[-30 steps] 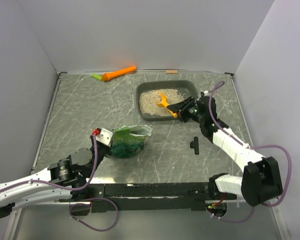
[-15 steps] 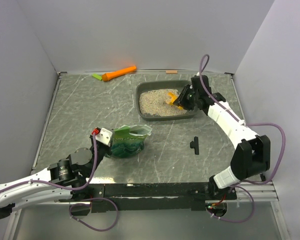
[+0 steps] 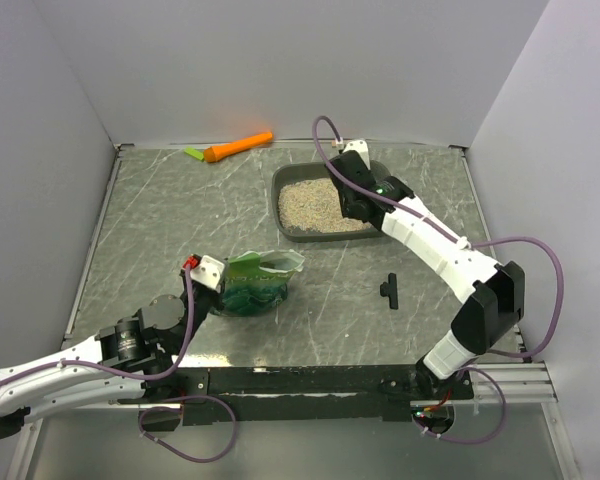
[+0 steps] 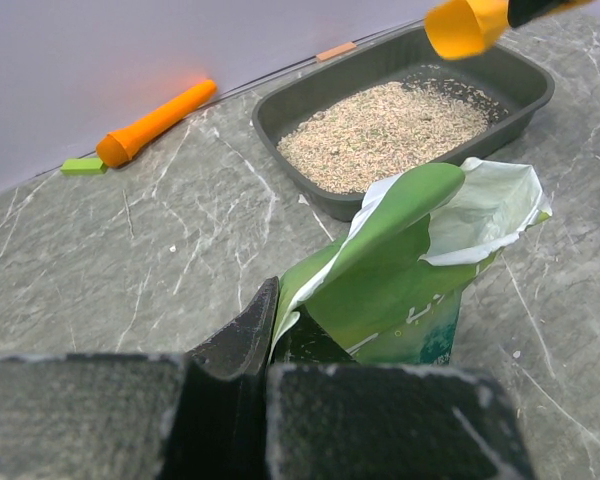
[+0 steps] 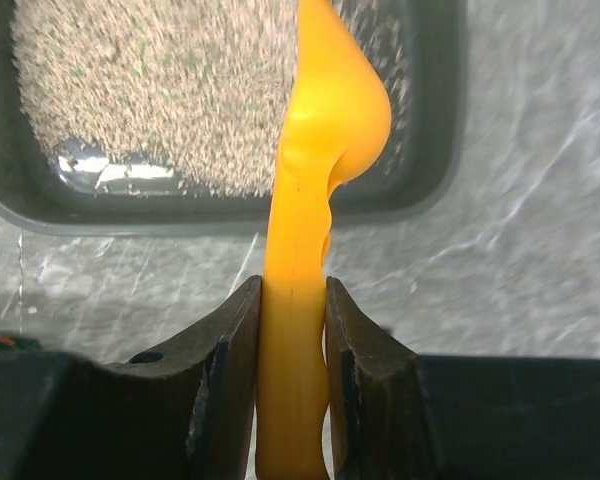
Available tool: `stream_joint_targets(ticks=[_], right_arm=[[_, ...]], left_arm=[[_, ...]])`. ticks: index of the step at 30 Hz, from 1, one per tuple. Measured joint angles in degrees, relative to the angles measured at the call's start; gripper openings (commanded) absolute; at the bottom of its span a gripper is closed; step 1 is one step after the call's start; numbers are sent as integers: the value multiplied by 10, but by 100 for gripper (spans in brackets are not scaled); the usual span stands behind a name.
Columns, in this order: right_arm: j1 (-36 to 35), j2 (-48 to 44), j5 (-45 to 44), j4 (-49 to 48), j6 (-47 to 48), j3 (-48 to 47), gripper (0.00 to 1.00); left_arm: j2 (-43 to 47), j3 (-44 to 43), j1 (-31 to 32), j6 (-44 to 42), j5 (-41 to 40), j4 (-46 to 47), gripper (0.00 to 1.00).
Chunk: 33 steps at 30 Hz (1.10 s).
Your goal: Fill the litter box with clean litter
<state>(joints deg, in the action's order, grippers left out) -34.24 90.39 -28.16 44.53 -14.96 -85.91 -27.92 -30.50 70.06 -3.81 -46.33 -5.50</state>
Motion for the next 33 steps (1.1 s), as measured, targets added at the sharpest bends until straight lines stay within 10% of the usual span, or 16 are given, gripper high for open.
stream_joint_targets(ticks=[14,33], right_arm=[[-26,-158,116,96,28,-57,0],[-28,-303,534,210,44,-40,0]], left_arm=[[-19,-1,-1,0,16,3,1],[-48,-4,-2,2,45,5,1]])
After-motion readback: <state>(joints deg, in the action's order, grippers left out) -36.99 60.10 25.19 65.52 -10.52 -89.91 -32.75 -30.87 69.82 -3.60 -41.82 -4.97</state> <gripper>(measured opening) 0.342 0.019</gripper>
